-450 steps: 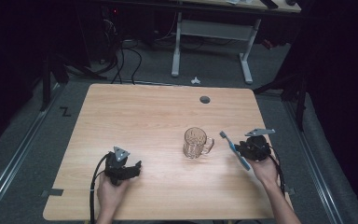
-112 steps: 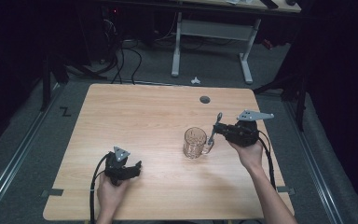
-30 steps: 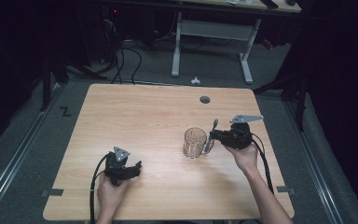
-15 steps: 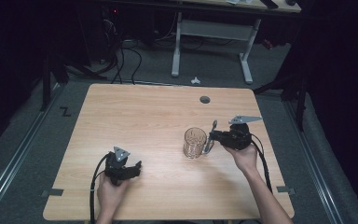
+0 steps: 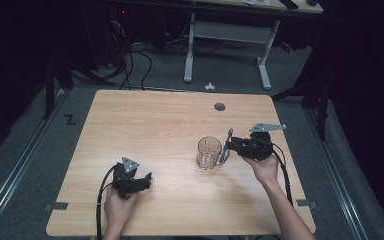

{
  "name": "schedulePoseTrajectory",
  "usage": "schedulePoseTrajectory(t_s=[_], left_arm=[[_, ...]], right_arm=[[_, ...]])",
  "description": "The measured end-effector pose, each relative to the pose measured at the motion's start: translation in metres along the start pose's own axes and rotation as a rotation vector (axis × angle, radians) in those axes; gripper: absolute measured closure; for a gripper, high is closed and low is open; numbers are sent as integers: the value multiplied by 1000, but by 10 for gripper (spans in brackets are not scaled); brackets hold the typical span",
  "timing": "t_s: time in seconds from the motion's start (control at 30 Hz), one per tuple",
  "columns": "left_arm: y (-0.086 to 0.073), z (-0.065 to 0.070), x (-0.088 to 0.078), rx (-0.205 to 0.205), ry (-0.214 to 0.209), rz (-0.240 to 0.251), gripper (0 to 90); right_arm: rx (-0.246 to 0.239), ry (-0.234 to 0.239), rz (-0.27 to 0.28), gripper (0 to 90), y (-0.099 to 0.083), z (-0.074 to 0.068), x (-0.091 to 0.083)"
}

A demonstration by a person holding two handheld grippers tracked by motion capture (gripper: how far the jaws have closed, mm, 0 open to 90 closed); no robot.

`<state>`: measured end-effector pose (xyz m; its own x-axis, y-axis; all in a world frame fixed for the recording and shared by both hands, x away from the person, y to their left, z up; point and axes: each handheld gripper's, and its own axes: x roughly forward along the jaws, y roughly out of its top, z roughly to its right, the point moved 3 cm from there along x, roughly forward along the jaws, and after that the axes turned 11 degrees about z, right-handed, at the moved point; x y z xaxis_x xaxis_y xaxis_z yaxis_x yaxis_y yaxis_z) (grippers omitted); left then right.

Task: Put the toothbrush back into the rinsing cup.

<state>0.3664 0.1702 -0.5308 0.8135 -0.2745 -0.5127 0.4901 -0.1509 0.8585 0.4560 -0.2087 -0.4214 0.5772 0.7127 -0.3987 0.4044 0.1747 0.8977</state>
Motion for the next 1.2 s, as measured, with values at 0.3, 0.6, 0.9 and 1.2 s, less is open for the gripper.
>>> schedulePoseTrajectory(t_s=[0.3, 0.6, 0.9, 1.2], left_arm=[[0, 0, 0, 1, 0, -1, 220], [0, 0, 0, 1, 0, -1, 220], [0, 0, 0, 0, 0, 1, 220], [0, 0, 0, 0, 0, 1, 220]], right_arm=[[-16, -14, 50, 601, 5, -4, -12], [-9, -33, 74, 602, 4, -1, -20], [-4, -41, 92, 621, 0, 2, -27], [-5, -49, 115, 621, -1, 3, -36]])
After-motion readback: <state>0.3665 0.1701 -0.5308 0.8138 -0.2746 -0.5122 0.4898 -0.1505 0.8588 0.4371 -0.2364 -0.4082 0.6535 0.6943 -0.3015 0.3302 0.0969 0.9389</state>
